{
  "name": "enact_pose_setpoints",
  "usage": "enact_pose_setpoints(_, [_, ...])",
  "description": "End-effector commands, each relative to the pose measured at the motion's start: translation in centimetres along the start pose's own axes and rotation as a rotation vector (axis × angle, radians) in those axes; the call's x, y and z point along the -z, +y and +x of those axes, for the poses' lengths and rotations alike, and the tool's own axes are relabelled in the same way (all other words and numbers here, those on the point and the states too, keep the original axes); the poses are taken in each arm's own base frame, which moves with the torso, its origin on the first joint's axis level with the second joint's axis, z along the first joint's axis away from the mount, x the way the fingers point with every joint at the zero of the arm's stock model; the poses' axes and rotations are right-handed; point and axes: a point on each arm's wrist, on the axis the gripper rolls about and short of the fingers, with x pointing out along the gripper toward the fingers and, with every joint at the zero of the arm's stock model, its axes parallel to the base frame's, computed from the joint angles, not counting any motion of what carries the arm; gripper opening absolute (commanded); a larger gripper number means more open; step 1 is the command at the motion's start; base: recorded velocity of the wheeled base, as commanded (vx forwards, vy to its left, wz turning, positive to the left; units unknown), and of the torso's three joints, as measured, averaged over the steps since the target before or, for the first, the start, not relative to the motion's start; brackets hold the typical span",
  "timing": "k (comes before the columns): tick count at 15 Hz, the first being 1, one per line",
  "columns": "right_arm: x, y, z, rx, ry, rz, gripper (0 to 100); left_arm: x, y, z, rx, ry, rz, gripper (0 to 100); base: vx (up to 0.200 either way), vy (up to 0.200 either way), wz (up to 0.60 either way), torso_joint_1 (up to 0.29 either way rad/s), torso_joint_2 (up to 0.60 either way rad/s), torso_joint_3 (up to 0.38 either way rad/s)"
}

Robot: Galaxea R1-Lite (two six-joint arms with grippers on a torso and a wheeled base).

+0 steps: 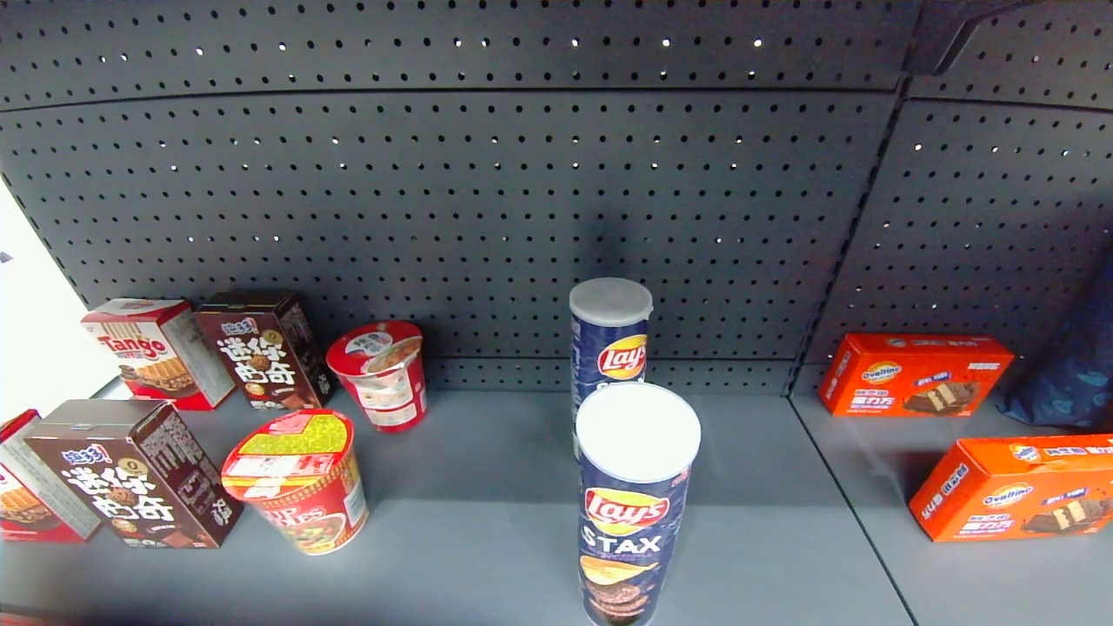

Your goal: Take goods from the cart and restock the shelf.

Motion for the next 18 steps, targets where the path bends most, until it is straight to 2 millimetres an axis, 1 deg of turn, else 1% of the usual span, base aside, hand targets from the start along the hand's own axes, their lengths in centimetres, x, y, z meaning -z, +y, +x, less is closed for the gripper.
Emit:
enact_pose_setpoints(1, [-0.01,0.00,0.01,0.000,0.001,0.000,100,0.01,0.00,-0.02,0.000,-0.003,0.001,100,-0.200,0.000,0.00,0.002,0.00,0.007])
enact_pose_setpoints(18, [-0.01,0.00,0.01,-0.002,0.001,-0.001,100,0.01,0.00,-0.02,-0.001,-0.003,-0.007,100,0.000,0.000,0.00,0.000,0.00,0.000])
